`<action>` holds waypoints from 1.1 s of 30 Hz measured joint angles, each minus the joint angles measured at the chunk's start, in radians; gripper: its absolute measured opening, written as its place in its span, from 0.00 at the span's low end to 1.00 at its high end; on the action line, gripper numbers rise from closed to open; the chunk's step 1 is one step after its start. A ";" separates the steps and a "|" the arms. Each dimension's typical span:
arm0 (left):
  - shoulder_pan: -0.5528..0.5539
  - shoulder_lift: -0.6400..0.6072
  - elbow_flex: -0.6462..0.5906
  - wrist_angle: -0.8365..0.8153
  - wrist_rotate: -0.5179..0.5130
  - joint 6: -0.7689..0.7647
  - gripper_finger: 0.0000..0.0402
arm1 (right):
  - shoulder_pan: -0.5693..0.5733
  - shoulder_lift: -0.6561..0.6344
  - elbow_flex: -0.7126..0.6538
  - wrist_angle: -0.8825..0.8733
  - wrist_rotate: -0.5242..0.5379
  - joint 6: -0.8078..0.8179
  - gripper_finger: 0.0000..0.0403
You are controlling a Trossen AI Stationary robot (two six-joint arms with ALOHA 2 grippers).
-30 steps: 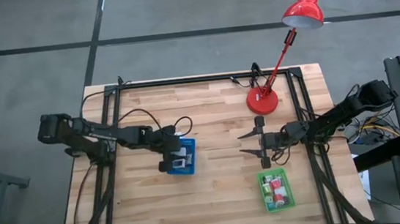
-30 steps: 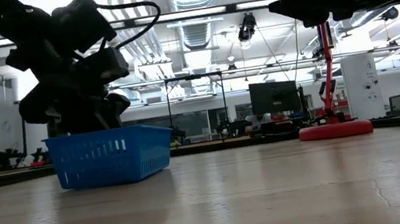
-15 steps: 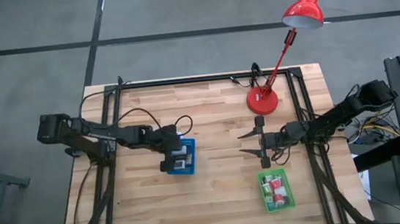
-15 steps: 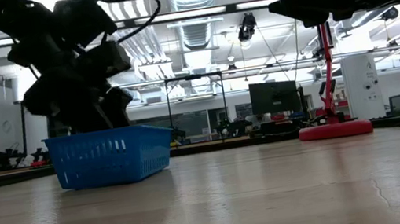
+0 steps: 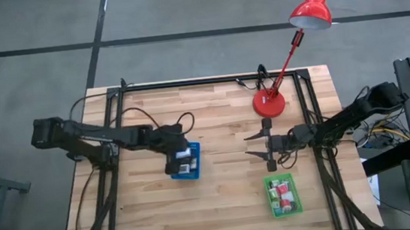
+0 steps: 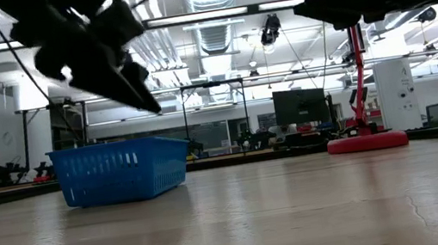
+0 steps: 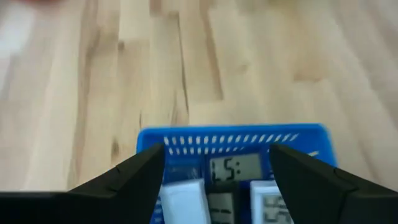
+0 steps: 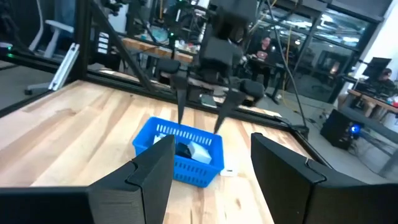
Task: Pick & Place Office items
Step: Put the white charger adapter into the green bin
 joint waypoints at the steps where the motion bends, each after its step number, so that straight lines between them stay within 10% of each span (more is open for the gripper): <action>1: -0.005 -0.026 -0.003 -0.001 0.000 0.014 0.73 | 0.000 -0.007 0.000 -0.001 0.000 0.001 0.50; 14: -0.052 -0.428 -0.063 -0.071 -0.026 0.118 0.73 | 0.001 -0.270 0.171 -0.630 -0.014 0.114 0.50; 33: -0.052 -0.959 -0.295 0.002 0.065 0.081 0.73 | 0.001 -0.652 0.164 -0.822 -0.085 0.121 0.50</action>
